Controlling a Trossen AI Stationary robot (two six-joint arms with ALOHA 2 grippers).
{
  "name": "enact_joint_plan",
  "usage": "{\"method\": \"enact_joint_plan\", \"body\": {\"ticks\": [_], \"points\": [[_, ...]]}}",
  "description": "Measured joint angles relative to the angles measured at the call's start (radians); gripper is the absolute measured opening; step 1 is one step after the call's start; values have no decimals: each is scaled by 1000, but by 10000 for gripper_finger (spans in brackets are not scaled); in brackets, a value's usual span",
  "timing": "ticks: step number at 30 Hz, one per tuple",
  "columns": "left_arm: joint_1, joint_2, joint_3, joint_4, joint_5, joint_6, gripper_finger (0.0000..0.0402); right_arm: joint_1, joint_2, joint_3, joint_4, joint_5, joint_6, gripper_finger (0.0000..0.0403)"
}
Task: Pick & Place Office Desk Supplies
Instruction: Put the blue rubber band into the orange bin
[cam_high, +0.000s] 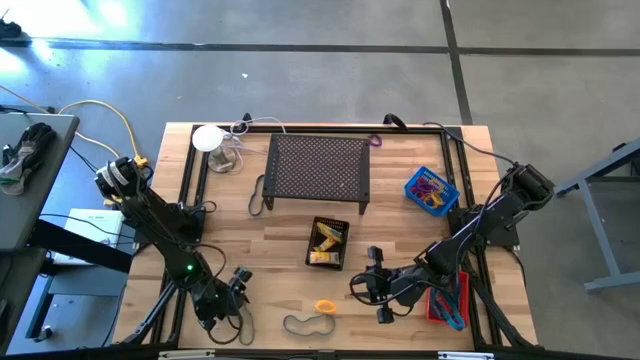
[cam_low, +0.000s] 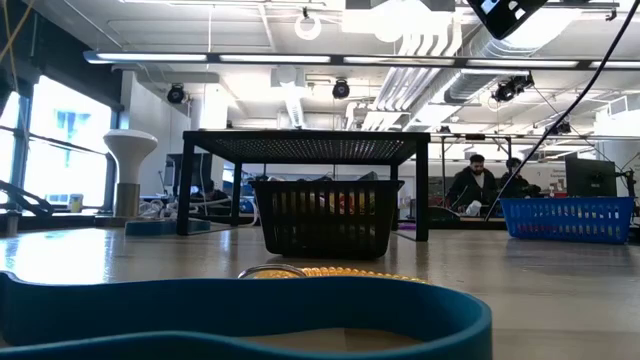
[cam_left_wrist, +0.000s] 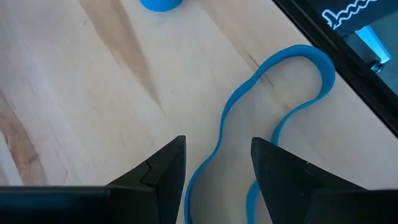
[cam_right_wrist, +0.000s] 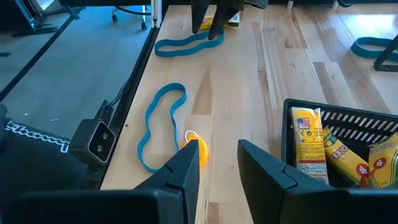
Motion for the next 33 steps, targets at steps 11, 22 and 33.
{"method": "enact_joint_plan", "body": {"ticks": [11, 22, 33], "points": [[18, 105, -3, 10, -20, -4, 174, 0, 0, 0, 0, -2, 2, 97], [18, 128, -3, 49, -29, 16, 111, 0, 0, 0, -2, 1, -20, 97], [57, 134, -2, 259, -185, -72, 3, 1, 0, 0, 101, -11, -122, 97]]}}
